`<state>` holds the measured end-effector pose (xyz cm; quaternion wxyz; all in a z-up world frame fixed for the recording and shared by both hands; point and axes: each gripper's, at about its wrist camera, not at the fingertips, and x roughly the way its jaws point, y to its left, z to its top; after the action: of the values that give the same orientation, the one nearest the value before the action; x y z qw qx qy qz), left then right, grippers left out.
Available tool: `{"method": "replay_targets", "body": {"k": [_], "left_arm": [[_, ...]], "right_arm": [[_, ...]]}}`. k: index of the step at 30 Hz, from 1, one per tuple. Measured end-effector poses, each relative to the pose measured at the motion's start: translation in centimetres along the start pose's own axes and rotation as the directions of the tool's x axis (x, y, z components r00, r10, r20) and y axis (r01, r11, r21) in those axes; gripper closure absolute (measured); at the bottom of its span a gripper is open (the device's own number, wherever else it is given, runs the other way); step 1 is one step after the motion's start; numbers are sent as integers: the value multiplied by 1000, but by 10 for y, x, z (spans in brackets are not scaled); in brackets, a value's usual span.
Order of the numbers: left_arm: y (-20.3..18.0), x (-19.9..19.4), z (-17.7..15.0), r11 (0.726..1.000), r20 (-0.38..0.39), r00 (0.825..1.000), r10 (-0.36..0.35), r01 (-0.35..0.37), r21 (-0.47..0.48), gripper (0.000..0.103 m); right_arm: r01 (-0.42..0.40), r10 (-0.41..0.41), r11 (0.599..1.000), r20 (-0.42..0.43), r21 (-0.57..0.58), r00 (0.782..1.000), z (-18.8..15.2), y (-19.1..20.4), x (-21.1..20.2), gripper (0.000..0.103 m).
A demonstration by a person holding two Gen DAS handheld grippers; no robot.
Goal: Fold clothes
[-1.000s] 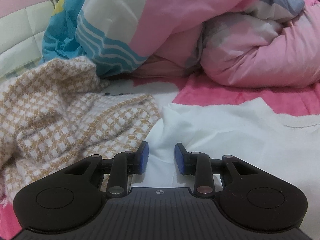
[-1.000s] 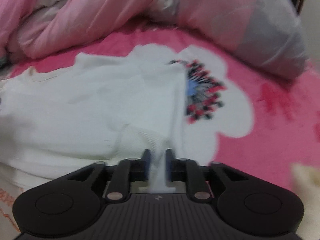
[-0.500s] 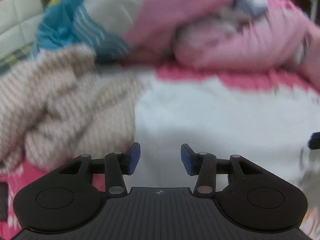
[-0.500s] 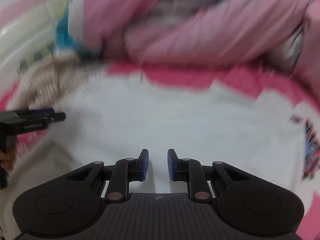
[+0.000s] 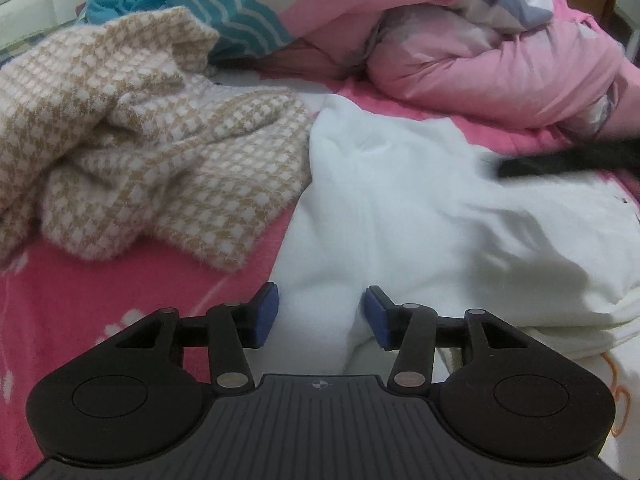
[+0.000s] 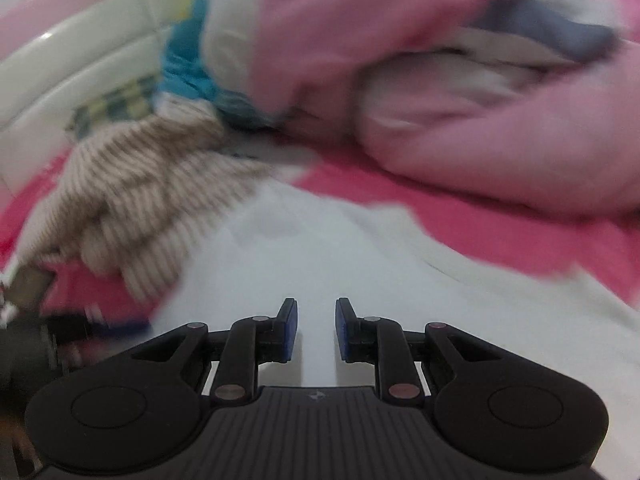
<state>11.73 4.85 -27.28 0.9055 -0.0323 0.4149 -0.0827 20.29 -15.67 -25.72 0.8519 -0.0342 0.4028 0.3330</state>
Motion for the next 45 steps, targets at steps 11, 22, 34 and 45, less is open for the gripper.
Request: {"method": "replay_targets", "body": {"k": [11,22,34,45], "left_arm": [[37,-5,4,983,-22,989,-149,146,-110,52],[57,-3,0,962,-26,963,-269,267,-49,51],[91,-32,2,940,-105,944,-314,294,-176,46],[94,-100,-75,933,-259,911,-321,257,-250,46]], "right_arm": [[85,-89,993,46,86,995,31,11,70,90],[119,-143,965,89,232,986,48,12,125,92],[183,-234,914,102,362,967,6,-10,-65,89],[368,-331,761,-167,534,929,-178,-1,-243,84]]}}
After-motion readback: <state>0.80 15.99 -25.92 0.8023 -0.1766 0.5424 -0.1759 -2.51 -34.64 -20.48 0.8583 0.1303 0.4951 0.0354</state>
